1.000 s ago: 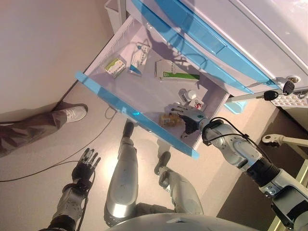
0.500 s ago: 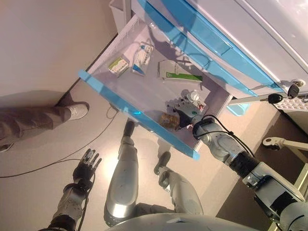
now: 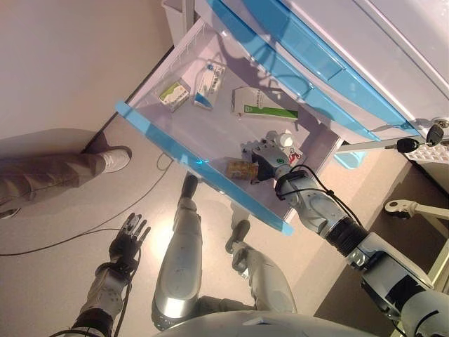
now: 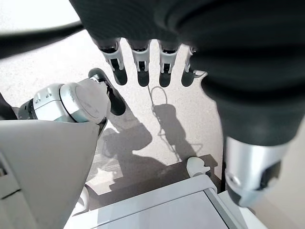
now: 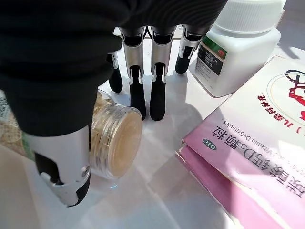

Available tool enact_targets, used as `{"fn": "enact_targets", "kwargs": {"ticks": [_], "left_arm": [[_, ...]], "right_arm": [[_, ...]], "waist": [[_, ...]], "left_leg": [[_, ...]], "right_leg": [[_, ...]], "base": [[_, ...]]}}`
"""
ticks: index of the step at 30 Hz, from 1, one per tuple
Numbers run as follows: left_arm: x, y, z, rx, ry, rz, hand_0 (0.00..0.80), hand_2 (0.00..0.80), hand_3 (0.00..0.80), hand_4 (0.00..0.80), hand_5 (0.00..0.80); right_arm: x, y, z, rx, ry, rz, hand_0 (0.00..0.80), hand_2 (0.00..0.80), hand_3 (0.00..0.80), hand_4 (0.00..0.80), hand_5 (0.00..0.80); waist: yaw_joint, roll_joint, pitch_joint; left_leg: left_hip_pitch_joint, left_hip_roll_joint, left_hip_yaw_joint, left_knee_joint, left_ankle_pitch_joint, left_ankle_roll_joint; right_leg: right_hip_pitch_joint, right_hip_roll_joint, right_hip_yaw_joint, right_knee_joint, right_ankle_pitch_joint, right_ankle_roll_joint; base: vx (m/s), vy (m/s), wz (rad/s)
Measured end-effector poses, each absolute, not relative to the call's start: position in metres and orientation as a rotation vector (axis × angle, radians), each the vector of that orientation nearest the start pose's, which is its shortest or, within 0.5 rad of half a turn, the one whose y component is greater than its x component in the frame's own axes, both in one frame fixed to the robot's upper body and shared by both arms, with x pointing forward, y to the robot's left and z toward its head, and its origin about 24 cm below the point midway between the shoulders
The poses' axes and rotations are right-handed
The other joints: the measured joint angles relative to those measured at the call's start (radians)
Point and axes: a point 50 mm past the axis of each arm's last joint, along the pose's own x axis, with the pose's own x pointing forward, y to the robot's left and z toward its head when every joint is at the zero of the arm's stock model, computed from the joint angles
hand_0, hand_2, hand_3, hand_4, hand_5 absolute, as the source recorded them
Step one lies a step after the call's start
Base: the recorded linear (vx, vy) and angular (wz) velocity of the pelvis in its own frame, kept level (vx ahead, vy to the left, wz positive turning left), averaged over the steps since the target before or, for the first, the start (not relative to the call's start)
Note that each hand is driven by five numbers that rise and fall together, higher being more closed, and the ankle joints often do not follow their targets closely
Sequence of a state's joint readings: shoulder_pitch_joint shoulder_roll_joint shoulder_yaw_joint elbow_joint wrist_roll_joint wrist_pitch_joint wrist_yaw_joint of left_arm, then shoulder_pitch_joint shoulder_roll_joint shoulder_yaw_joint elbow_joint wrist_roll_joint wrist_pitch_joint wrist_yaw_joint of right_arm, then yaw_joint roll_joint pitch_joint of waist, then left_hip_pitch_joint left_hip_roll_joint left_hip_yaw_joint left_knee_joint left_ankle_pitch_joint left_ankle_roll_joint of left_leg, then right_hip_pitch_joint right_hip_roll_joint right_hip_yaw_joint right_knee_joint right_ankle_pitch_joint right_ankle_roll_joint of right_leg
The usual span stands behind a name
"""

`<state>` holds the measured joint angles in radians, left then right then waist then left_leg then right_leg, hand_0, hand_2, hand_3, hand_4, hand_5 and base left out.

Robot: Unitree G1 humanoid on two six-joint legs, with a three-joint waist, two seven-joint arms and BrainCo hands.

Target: Open the drawer and pick up the medicine

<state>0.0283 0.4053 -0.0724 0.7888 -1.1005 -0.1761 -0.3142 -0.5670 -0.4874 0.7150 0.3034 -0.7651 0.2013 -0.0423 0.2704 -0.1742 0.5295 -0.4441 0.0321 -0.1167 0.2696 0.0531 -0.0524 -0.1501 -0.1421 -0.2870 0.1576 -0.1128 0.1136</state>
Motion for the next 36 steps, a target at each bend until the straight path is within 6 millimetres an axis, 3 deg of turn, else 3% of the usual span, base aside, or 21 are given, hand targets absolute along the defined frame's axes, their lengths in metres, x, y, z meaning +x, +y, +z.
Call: {"fn": "enact_targets", "kwargs": {"ticks": [3, 4, 5, 6, 7, 8, 36], "left_arm": [[0.1801, 0.2776, -0.0807, -0.636, 0.391, 0.263, 0.000, 0.000, 0.000, 0.000, 0.000], [0.1801, 0.2776, -0.0807, -0.636, 0.391, 0.263, 0.000, 0.000, 0.000, 0.000, 0.000], [0.1801, 0.2776, -0.0807, -0.636, 0.391, 0.263, 0.000, 0.000, 0.000, 0.000, 0.000], [0.1801, 0.2776, -0.0807, -0.636, 0.391, 0.262, 0.000, 0.000, 0.000, 0.000, 0.000], [0.1802, 0.2775, -0.0807, -0.636, 0.391, 0.262, 0.000, 0.000, 0.000, 0.000, 0.000], [0.1803, 0.2775, -0.0806, -0.636, 0.390, 0.262, 0.000, 0.000, 0.000, 0.000, 0.000], [0.1825, 0.2762, -0.0786, -0.638, 0.380, 0.253, 0.000, 0.000, 0.000, 0.000, 0.000]], "right_arm": [[0.3268, -0.1108, 0.0731, -1.527, -0.209, 0.365, 0.000, 0.000, 0.000, 0.000, 0.000], [0.3268, -0.1108, 0.0731, -1.526, -0.208, 0.366, 0.047, 0.047, 0.047, 0.047, 0.047], [0.3268, -0.1108, 0.0730, -1.524, -0.205, 0.368, 0.157, 0.157, 0.157, 0.157, 0.157], [0.3268, -0.1107, 0.0730, -1.520, -0.204, 0.369, 0.402, 0.402, 0.402, 0.402, 0.402], [0.3270, -0.1104, 0.0734, -1.521, -0.206, 0.368, 0.536, 0.536, 0.536, 0.536, 0.536], [0.3281, -0.1094, 0.0754, -1.521, -0.213, 0.365, 0.800, 0.800, 0.800, 0.800, 0.800], [0.3290, -0.1092, 0.0764, -1.525, -0.228, 0.383, 0.800, 0.800, 0.800, 0.800, 0.800]], "waist": [[0.000, 0.000, 0.000], [0.000, 0.000, 0.000], [0.000, 0.000, 0.000], [0.000, 0.000, 0.000], [0.000, 0.001, 0.000], [0.000, 0.001, 0.000], [0.025, 0.001, 0.000]], "left_leg": [[0.001, 0.000, 0.000, 0.000, 0.000, 0.000], [0.001, 0.000, 0.001, 0.000, 0.000, 0.000], [0.001, 0.000, 0.001, 0.000, 0.000, 0.000], [0.001, 0.000, 0.001, 0.000, 0.000, -0.001], [0.001, 0.000, 0.001, 0.000, -0.001, -0.001], [0.002, 0.001, 0.001, 0.000, -0.001, -0.001], [0.020, 0.001, 0.004, -0.008, -0.006, -0.009]], "right_leg": [[0.000, 0.000, 0.000, 0.000, 0.000, 0.000], [0.000, 0.000, 0.001, 0.000, 0.000, 0.000], [0.000, 0.000, 0.001, 0.000, 0.000, 0.000], [0.000, 0.000, 0.001, 0.000, 0.000, 0.000], [0.000, 0.000, 0.001, 0.000, 0.000, 0.000], [0.000, 0.000, 0.001, 0.000, 0.000, 0.000], [0.016, -0.001, 0.003, -0.003, 0.000, 0.000]], "base": [[0.000, 0.000, 0.00], [0.000, 0.000, 0.00], [0.000, 0.000, 0.00], [0.000, 0.000, 0.00], [0.000, 0.000, 0.00], [0.000, 0.000, 0.00], [0.000, 0.000, 0.00]]}}
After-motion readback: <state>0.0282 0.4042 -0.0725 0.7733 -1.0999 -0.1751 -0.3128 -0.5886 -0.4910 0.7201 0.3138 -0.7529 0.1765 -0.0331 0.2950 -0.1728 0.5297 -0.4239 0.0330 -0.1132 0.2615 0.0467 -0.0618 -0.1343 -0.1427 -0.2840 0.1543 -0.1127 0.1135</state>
